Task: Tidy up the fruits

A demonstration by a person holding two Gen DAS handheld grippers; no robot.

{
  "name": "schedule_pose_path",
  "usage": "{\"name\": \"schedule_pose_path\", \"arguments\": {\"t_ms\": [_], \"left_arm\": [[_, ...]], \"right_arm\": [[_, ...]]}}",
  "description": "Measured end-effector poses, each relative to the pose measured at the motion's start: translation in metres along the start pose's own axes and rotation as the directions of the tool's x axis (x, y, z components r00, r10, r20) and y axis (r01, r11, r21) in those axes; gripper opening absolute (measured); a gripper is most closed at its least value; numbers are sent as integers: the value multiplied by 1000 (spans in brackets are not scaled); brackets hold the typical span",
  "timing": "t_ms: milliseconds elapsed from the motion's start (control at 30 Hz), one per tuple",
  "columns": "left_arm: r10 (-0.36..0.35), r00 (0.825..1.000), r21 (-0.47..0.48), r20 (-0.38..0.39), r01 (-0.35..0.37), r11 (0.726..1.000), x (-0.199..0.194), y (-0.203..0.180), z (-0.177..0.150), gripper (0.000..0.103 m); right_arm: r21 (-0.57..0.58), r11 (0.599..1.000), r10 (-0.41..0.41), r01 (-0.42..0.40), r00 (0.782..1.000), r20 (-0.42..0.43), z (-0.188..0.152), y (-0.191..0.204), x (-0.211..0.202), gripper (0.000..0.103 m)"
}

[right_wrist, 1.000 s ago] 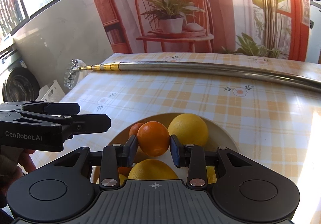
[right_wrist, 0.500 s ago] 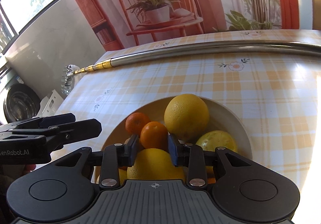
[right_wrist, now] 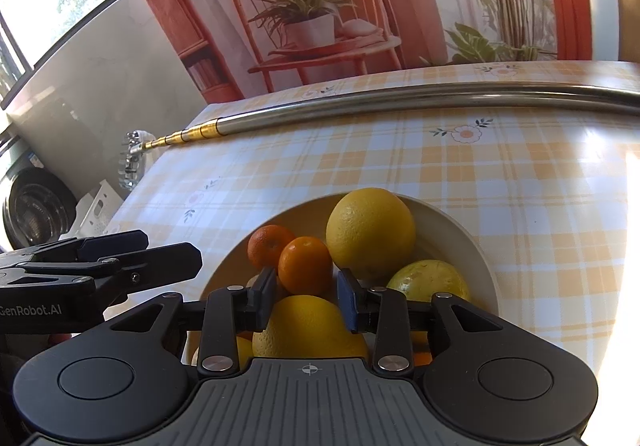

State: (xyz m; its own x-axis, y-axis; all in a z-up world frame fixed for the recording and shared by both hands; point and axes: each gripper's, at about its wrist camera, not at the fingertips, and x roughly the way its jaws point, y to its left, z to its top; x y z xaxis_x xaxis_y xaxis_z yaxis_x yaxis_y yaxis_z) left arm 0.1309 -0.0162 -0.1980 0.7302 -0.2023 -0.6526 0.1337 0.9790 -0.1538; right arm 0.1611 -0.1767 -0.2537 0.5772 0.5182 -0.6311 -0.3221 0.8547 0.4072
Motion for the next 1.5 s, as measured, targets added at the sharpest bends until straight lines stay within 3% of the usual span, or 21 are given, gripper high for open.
{"name": "schedule_pose_path", "arguments": {"t_ms": [367,667,767,967,1033,1133,1367,1500], "left_arm": [[-11,999,15,35,10,1000,-10,-4,0,95],[-71,995,23,70,70,997,-28,-9,-3,96],[-64,994,19,85,63,998,-33,-9,-4,96],[-63,991,-2,122,63,998,-45,-5,-5,96],[-48,990,0,135,49,999,-50,-4,-3,96],[-29,986,16,165,27,1000,-58,-4,4,96],[-14,966,85,260,-8,996,-87,-13,32,96],[-11,951,105,310,-23,994,-108,-20,52,96]], "right_arm": [[-44,998,-43,44,999,30,4,10,-15,32],[-112,985,-123,134,987,101,8,25,-41,34],[-122,978,-158,172,980,120,6,26,-48,42],[-114,970,-197,215,969,150,4,25,-61,67],[-112,968,-207,226,965,159,6,25,-67,85],[-118,962,-225,248,957,181,12,27,-77,102],[-80,961,-241,266,942,232,43,29,-113,103],[-66,956,-256,286,923,288,61,36,-140,103]]}}
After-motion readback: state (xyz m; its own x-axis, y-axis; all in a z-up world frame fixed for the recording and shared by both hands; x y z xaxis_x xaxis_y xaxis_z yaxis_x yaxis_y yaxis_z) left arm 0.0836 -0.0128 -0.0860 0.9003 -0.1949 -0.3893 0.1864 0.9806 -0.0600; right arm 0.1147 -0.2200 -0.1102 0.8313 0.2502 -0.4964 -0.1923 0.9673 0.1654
